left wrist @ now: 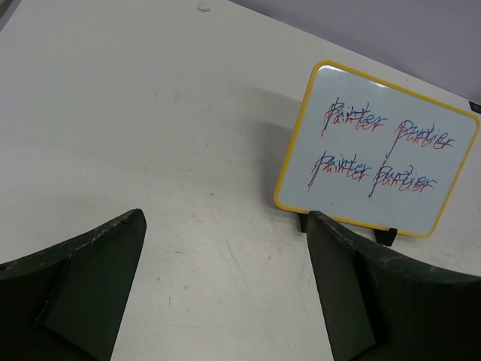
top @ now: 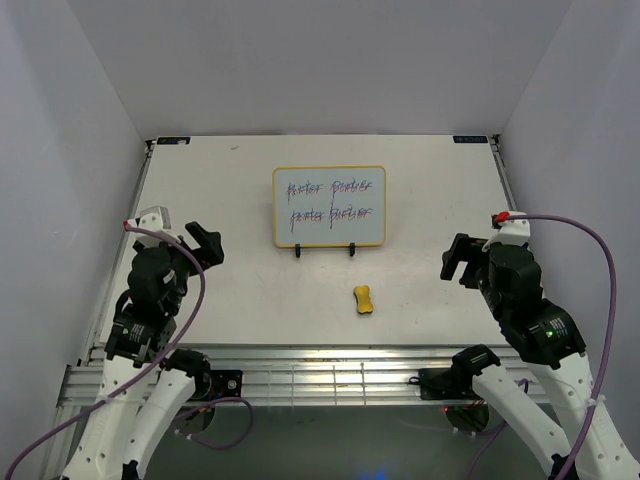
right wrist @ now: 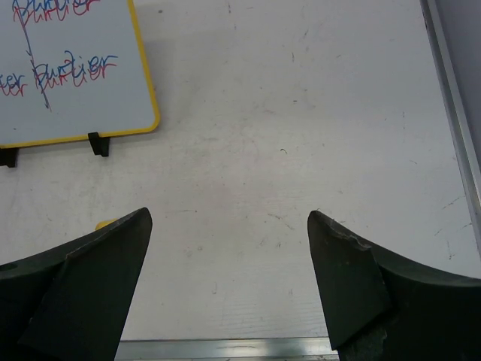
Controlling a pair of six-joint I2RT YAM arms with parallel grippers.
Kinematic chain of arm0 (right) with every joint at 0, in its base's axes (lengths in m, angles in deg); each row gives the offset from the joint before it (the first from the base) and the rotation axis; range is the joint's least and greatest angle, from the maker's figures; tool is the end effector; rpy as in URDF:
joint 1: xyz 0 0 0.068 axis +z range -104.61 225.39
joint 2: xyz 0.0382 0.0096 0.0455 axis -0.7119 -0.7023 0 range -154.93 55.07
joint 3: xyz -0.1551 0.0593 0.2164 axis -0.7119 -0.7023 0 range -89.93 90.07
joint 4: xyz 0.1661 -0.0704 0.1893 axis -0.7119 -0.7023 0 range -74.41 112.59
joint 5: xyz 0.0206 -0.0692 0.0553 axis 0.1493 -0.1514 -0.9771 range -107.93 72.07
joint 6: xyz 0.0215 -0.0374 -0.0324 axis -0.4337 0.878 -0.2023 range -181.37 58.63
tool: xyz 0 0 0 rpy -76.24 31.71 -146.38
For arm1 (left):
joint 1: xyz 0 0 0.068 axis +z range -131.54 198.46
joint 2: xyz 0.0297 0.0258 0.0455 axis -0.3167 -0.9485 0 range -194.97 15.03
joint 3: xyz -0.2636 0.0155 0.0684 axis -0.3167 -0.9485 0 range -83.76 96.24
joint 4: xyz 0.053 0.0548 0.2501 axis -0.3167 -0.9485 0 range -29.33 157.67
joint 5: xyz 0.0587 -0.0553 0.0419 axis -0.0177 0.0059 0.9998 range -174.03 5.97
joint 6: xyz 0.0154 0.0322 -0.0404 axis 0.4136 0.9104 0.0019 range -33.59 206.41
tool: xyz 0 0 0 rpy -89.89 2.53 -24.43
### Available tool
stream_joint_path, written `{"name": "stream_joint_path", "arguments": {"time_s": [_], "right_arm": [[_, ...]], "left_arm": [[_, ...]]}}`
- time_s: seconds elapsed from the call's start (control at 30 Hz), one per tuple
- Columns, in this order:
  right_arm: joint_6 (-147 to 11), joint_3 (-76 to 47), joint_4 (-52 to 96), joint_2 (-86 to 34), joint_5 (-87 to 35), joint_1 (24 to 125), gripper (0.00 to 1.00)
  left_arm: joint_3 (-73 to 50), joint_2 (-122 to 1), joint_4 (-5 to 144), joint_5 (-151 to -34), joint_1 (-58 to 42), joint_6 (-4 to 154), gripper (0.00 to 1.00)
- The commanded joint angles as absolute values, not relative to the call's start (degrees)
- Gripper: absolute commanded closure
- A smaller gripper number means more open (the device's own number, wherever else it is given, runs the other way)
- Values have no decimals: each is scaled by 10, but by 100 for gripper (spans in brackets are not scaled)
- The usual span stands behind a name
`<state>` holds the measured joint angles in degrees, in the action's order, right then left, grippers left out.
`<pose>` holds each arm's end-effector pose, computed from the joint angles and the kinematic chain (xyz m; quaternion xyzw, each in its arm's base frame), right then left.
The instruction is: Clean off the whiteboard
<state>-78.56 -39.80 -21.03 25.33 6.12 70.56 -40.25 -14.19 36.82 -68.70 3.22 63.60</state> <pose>0.0944 0.0284 0.3440 0.0575 0.8226 0.0322 0.5647 0.1144 -0.0214 0.3302 -0.1320 0.7874 -0.0921 0.5951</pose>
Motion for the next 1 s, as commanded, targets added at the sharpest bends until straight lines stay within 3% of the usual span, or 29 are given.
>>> {"name": "stream_joint_path", "arguments": {"time_s": [0.0, 0.23, 0.57, 0.7, 0.83, 0.97], "right_arm": [[-787, -393, -197, 248, 66, 709, 10], [-785, -420, -139, 284, 3, 709, 10], [-764, -424, -131, 329, -21, 709, 10], [-750, -441, -97, 369, -75, 709, 10], [-732, -442, -98, 358, -139, 709, 10], [-718, -439, -112, 333, -173, 709, 10]], "left_arm": [[-417, -132, 380, -688, 31, 629, 2], [-434, -193, 460, -895, 31, 613, 2], [-324, -466, 627, -1192, 73, 586, 2], [-308, -569, 754, -1300, 178, 549, 2], [-337, -656, 956, -1347, 202, 567, 2], [-285, -784, 1010, -1461, 203, 567, 2]]}}
